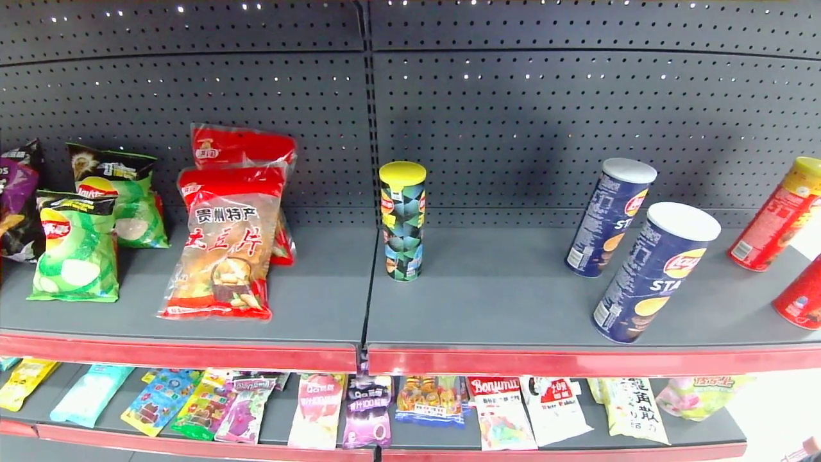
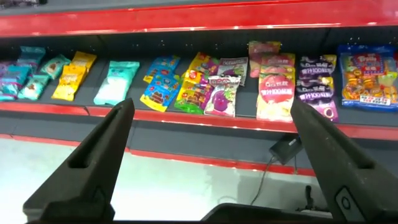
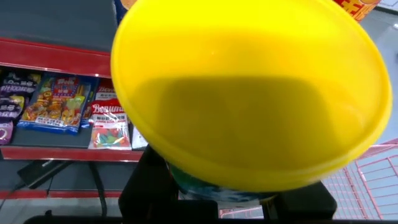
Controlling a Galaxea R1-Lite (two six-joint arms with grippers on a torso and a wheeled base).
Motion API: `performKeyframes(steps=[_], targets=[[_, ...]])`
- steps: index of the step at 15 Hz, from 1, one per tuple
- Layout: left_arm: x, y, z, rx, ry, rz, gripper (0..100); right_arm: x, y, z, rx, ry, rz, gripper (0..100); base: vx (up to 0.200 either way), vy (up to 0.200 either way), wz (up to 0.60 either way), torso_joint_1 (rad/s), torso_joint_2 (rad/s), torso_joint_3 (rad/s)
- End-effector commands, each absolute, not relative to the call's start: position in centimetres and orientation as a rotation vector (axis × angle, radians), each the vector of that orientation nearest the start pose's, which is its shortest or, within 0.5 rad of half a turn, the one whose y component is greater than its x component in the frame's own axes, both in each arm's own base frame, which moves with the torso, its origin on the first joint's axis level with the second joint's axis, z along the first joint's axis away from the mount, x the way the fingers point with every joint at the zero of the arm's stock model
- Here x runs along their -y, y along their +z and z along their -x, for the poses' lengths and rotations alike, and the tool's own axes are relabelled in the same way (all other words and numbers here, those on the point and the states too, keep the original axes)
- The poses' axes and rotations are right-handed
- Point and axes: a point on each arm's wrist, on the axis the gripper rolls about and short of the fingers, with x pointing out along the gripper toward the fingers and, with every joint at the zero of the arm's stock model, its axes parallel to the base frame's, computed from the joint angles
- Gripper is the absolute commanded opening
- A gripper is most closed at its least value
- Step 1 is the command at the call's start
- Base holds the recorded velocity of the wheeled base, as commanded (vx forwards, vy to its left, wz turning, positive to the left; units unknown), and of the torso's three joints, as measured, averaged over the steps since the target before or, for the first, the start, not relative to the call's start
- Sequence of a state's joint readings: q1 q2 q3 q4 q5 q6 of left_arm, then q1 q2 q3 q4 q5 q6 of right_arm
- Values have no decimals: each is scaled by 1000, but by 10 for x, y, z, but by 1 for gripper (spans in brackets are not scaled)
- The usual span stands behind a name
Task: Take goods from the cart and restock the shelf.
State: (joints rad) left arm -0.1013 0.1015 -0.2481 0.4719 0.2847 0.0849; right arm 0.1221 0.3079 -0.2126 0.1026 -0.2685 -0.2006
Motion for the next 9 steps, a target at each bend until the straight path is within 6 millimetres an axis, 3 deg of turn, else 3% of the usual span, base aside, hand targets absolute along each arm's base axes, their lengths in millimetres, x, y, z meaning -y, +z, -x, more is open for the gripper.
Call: performKeyframes(steps=[1,3,7,9], targets=[[-10,98,39,-322,159,-159,100,6,127,4,-219,-119,242,0,0,0,-600,2,7,2],[-10,98,37,-310,139,-190,100,6,125,4,-223,-116,242,0,0,0,-600,-5,0,0],[-9,107,26,-273,113,-197,100,7,125,7,-195,-117,238,0,0,0,0,0,0,0],[-2,144,-11,-278,27,-140,100,7,117,10,-185,-129,235,0,0,0,0,0,0,0]])
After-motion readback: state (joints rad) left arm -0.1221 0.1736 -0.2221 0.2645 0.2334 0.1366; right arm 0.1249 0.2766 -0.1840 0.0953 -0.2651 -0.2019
